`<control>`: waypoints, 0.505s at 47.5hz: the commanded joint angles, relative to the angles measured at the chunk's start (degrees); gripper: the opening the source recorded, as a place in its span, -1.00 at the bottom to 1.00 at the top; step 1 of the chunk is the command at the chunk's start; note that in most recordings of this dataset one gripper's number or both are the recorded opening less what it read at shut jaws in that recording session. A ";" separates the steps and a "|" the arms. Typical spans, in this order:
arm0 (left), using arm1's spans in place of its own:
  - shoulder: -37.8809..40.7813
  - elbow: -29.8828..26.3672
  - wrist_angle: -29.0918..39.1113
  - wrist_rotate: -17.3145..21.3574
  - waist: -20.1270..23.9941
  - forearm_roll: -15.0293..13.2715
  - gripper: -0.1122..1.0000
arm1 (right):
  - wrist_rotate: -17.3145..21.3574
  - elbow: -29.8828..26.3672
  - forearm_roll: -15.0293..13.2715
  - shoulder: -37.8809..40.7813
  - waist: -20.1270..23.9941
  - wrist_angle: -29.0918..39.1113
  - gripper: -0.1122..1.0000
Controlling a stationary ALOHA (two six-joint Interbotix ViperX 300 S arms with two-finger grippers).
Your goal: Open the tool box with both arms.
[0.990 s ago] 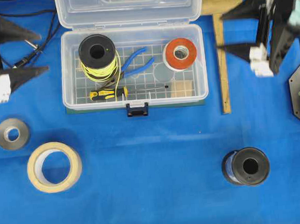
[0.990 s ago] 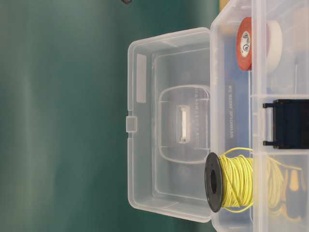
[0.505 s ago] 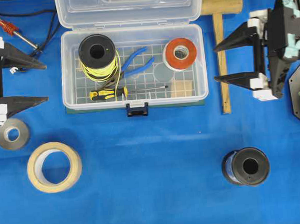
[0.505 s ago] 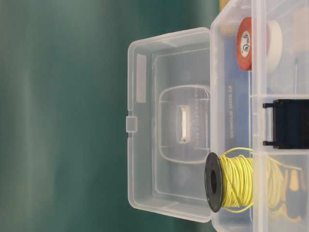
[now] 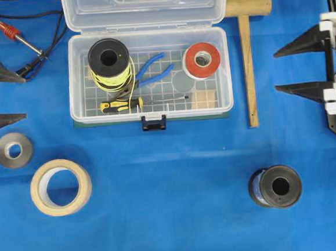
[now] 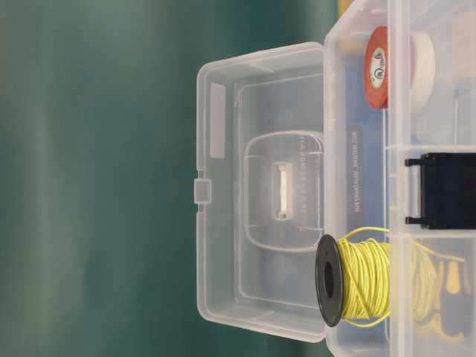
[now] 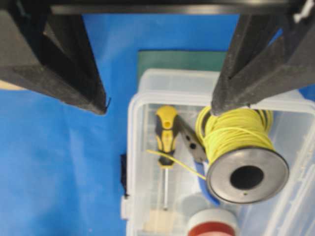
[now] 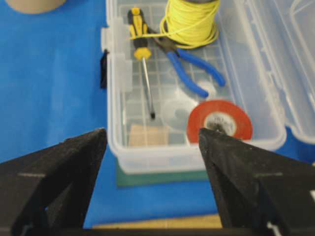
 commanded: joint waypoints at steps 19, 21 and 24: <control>-3.34 2.37 -0.44 0.00 -0.18 -0.18 0.69 | 0.09 4.83 0.35 -3.87 0.00 -2.37 0.59; -3.34 2.46 -0.44 0.00 -0.09 -0.18 0.69 | 0.09 4.83 0.26 -3.96 0.00 -2.37 0.59; -3.34 2.37 -0.35 0.00 -0.18 -0.18 0.69 | 0.09 4.83 0.26 -3.96 0.00 -2.37 0.59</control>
